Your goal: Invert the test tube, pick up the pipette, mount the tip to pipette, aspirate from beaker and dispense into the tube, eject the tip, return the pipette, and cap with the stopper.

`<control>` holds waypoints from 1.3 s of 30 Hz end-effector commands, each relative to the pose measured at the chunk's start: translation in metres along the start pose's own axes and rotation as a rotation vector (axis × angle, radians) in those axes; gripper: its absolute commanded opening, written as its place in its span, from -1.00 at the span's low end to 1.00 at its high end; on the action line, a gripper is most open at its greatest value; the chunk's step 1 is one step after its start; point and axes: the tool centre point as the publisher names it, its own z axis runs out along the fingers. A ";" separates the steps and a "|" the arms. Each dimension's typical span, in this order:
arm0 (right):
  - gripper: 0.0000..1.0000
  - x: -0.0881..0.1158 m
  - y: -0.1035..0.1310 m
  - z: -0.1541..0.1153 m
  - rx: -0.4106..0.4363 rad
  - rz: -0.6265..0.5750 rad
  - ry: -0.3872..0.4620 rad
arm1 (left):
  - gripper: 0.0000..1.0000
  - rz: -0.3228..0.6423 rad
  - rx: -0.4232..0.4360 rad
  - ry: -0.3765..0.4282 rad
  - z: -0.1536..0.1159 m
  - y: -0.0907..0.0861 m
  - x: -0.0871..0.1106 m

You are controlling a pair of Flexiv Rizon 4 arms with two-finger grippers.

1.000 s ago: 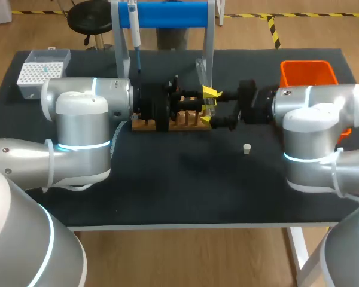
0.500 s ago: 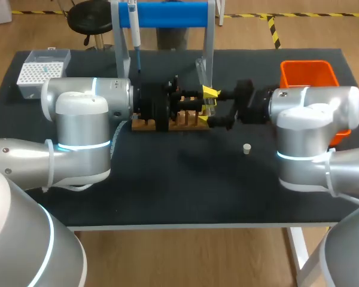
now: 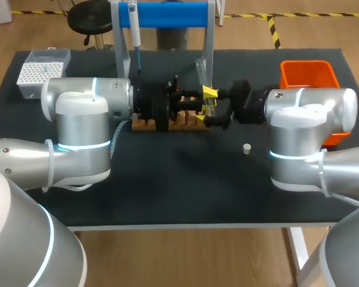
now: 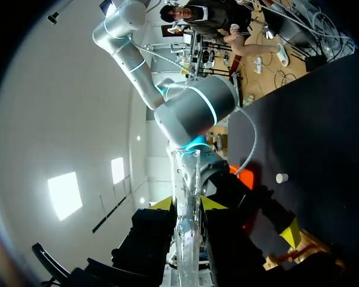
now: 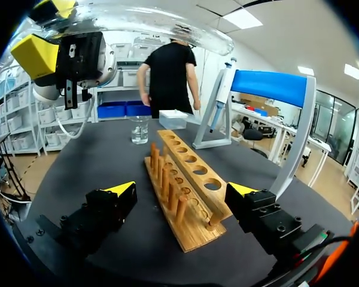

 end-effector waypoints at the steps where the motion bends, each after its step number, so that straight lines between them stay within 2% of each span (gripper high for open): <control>1: 1.00 0.003 0.000 0.001 -0.008 -0.001 -0.013 | -1.00 0.002 0.000 -0.001 0.001 0.000 0.000; 17: 1.00 0.003 0.000 0.001 -0.008 -0.001 -0.013 | -1.00 0.002 0.000 -0.001 0.001 0.000 0.000; 18: 1.00 0.003 0.000 0.001 -0.008 -0.001 -0.013 | -1.00 -0.022 0.014 -0.011 -0.003 0.000 -0.001; 22: 1.00 0.003 0.000 0.001 -0.008 -0.001 -0.013 | -1.00 -0.175 0.043 -0.012 -0.014 0.002 -0.008; 24: 1.00 0.003 0.000 0.001 -0.008 -0.001 -0.013 | -1.00 -0.288 0.061 -0.055 -0.022 0.006 -0.013; 26: 1.00 0.003 0.000 0.001 -0.008 -0.001 -0.013 | -1.00 -0.356 0.069 -0.065 -0.028 0.006 -0.018; 28: 1.00 0.003 0.000 0.001 -0.008 -0.001 -0.013 | -1.00 -0.475 0.059 -0.090 -0.035 0.008 -0.023; 29: 1.00 0.003 0.000 0.001 -0.008 -0.001 -0.013 | -1.00 -0.542 0.053 -0.073 -0.037 0.010 -0.025; 30: 1.00 0.003 0.000 0.001 -0.008 -0.001 -0.013 | -1.00 -0.571 0.047 -0.070 -0.037 0.011 -0.027; 36: 1.00 0.003 0.000 0.001 -0.008 -0.001 -0.013 | -1.00 -0.888 0.020 -0.062 -0.033 0.022 -0.045; 39: 1.00 0.003 0.000 0.001 -0.008 -0.001 -0.013 | -1.00 -1.035 0.041 -0.108 -0.030 0.028 -0.050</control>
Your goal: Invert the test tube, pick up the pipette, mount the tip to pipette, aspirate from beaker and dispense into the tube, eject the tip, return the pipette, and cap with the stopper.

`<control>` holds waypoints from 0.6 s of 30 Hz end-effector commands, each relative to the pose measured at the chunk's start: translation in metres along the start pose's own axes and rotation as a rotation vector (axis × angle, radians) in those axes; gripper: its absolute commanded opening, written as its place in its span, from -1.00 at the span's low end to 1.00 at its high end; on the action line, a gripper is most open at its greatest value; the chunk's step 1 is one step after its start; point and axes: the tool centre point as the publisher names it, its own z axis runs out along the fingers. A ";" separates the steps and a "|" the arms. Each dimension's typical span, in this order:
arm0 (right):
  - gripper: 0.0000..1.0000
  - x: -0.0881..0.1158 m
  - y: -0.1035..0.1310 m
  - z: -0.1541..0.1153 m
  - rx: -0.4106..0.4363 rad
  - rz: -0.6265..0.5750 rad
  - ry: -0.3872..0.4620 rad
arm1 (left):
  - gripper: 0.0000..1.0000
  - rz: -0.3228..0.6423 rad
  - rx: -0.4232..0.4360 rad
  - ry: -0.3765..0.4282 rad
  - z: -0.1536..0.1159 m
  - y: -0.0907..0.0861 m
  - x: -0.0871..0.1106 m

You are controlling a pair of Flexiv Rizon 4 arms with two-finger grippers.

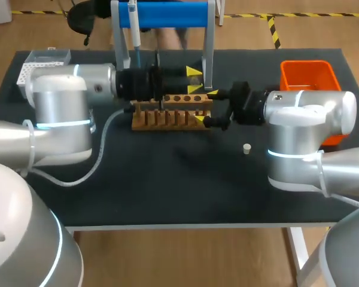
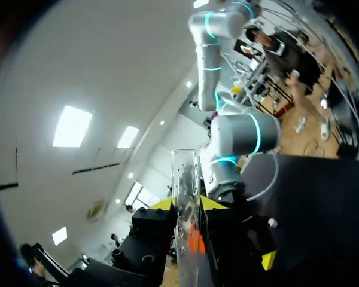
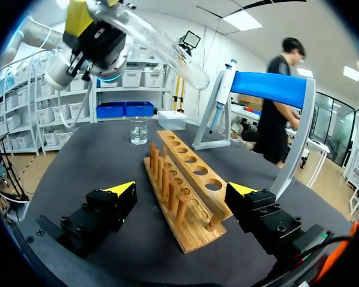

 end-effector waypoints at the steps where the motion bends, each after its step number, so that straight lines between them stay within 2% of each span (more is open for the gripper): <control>1: 1.00 0.001 0.000 0.000 0.001 0.000 -0.004 | -1.00 -0.460 -0.003 -0.051 0.006 0.002 -0.014; 2: 1.00 0.001 0.000 0.000 0.001 0.000 -0.004 | -1.00 -0.506 -0.009 -0.073 0.007 0.004 -0.016; 18: 1.00 0.001 0.000 0.000 0.001 0.000 -0.004 | -1.00 -0.506 -0.009 -0.073 0.007 0.004 -0.016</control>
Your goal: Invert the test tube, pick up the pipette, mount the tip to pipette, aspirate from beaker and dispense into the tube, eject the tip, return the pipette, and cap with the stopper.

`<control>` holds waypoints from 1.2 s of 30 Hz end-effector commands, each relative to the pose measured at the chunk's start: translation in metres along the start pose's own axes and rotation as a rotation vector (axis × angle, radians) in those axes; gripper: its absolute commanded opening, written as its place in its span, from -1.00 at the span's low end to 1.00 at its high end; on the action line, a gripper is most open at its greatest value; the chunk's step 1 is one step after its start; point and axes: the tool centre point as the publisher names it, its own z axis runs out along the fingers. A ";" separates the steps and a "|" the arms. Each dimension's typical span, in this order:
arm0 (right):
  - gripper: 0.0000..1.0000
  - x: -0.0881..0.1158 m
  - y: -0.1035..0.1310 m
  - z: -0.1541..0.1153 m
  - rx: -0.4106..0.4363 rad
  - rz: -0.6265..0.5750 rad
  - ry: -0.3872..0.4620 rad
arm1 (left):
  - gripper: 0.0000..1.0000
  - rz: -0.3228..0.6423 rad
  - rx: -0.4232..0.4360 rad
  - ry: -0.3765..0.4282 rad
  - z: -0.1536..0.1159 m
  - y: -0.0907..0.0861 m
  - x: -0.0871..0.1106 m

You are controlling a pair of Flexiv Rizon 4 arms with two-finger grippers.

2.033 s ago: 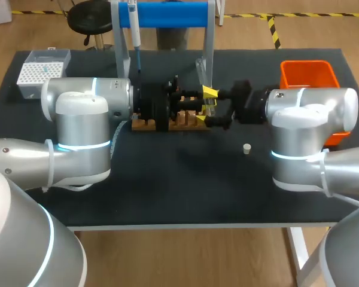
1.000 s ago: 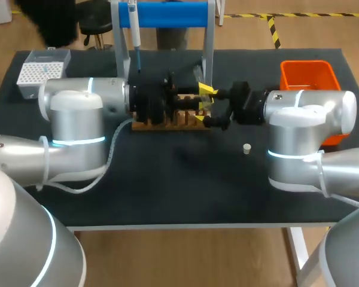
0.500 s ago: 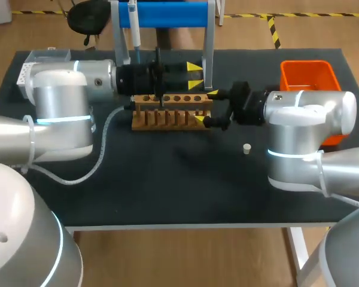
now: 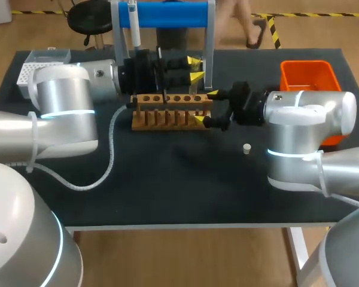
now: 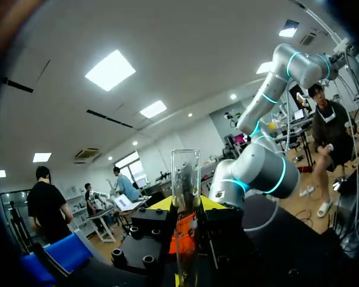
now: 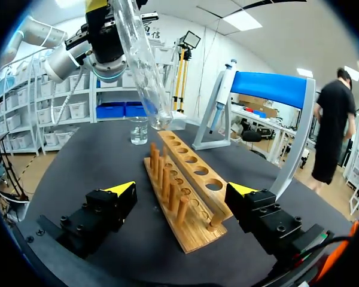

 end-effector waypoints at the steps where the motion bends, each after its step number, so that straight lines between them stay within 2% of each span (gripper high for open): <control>1: 1.00 0.001 0.000 0.000 0.001 0.000 -0.002 | -1.00 0.000 -0.004 -0.001 0.000 -0.002 0.000; 2: 1.00 0.001 0.000 0.000 0.001 0.000 -0.002 | -1.00 0.000 -0.004 -0.001 0.000 -0.002 0.000; 8: 1.00 0.001 0.000 0.000 0.001 0.000 -0.002 | -1.00 -0.164 -0.030 -0.003 -0.020 -0.006 -0.017; 11: 1.00 0.001 0.000 0.000 0.001 0.000 -0.002 | -1.00 -0.214 -0.040 -0.025 -0.027 -0.005 -0.025; 20: 1.00 0.001 0.000 0.000 0.001 0.000 -0.002 | -1.00 -0.326 -0.073 -0.078 -0.028 0.009 -0.043; 36: 1.00 0.001 0.000 0.000 0.001 0.000 -0.002 | -1.00 -0.367 -0.075 -0.118 -0.025 0.034 -0.068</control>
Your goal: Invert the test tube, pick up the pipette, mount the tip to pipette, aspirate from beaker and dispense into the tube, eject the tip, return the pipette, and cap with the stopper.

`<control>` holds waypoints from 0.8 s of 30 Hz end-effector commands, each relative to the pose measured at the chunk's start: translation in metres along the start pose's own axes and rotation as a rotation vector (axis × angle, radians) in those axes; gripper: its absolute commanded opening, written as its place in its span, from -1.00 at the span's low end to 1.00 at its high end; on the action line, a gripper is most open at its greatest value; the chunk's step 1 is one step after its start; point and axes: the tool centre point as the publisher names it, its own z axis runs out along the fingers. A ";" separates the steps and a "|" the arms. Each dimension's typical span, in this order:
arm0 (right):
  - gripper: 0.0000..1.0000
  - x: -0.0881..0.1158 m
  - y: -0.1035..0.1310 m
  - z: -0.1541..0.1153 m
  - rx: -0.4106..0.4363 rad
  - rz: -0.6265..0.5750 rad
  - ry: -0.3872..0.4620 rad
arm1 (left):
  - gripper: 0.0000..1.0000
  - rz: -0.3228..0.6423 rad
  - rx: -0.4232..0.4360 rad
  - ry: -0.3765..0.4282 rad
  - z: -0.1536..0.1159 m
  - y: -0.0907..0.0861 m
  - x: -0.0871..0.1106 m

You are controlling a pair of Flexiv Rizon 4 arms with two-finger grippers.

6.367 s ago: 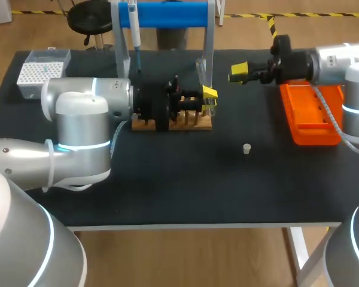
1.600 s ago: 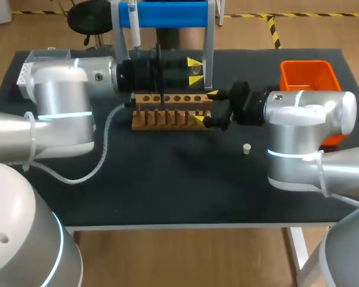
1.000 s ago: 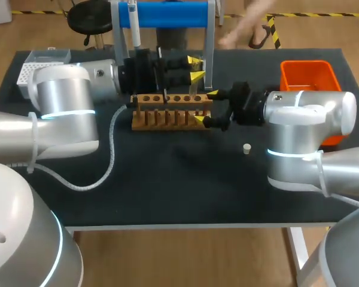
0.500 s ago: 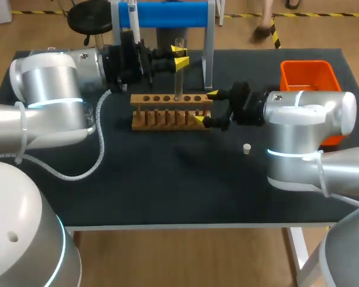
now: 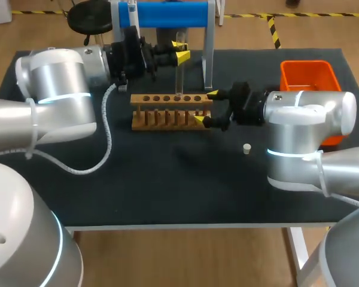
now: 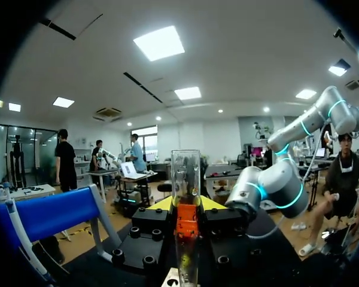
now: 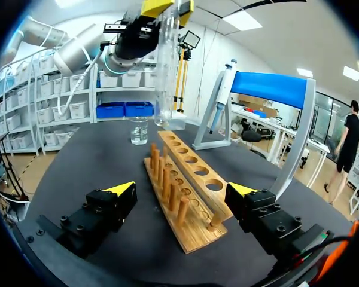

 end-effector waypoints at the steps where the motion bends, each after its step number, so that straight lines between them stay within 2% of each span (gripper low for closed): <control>1: 1.00 0.000 0.000 0.000 0.001 0.000 -0.001 | -1.00 -0.002 0.005 0.006 0.003 0.006 -0.008; 13: 1.00 0.000 0.000 0.000 0.001 0.000 -0.001 | -1.00 -0.027 0.036 0.005 0.003 0.022 -0.024; 24: 1.00 0.001 0.000 0.001 0.001 -0.001 -0.002 | -1.00 -0.030 0.045 0.006 0.000 0.023 -0.031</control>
